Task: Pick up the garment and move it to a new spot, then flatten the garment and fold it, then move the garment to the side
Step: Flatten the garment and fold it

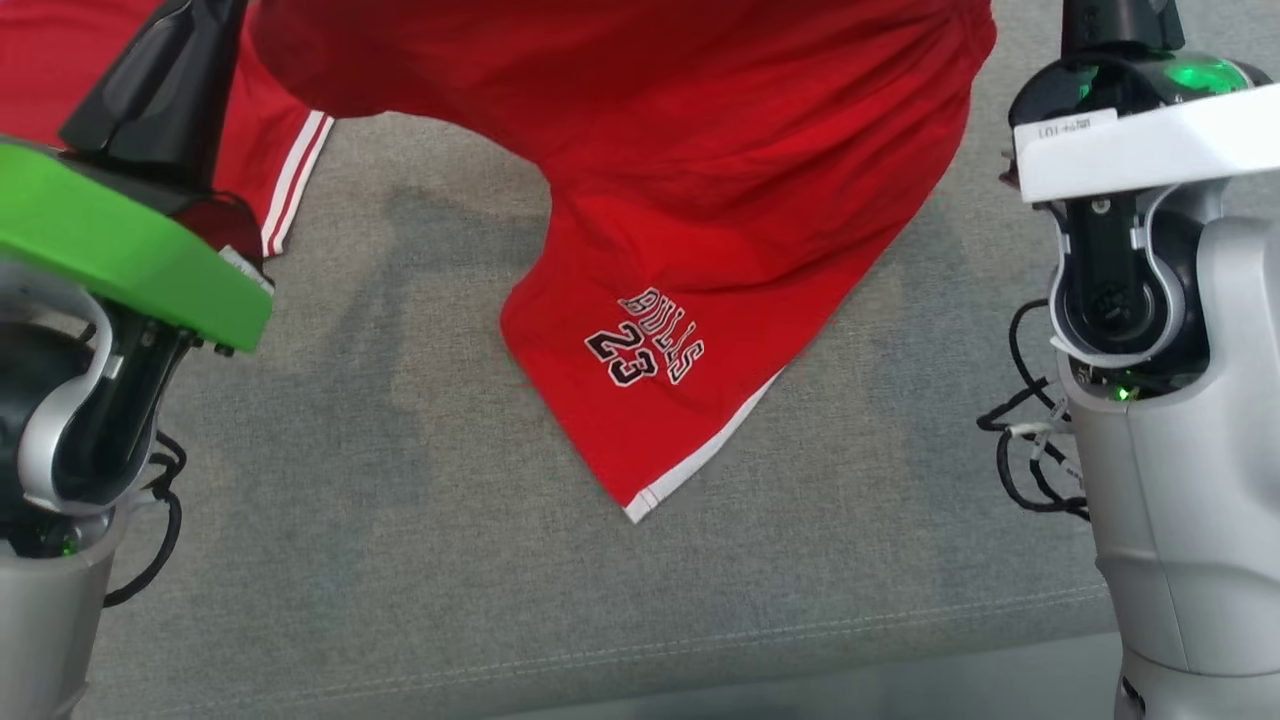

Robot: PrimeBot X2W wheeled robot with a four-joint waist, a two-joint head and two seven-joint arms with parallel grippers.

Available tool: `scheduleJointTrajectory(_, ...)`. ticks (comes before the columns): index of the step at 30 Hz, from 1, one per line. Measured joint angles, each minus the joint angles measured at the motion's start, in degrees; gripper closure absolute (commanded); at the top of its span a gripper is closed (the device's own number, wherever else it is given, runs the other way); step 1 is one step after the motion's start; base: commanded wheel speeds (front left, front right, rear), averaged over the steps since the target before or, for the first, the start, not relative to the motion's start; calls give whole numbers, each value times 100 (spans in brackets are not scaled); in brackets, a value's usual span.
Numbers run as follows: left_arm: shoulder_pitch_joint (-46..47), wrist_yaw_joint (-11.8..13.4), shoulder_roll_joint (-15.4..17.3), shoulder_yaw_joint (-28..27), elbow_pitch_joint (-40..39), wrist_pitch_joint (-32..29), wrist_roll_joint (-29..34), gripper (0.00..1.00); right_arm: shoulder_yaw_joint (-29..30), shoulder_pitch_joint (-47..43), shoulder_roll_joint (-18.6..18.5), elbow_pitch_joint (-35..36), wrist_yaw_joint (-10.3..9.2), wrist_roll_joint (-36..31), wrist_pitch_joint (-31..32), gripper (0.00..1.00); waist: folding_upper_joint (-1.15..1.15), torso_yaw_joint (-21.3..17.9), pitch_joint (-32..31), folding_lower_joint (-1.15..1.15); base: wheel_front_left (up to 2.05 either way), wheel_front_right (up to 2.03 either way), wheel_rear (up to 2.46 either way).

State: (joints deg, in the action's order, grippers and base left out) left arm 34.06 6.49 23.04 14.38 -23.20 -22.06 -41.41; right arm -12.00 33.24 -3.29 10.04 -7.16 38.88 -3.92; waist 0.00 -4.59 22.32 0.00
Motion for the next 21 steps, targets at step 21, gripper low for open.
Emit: scheduleJointTrajectory(21,851,-356,-363,401,1647,349,378,100,219,546,59,-1444,5,-278,-976,100,0,-315,747,0,0,0,0)
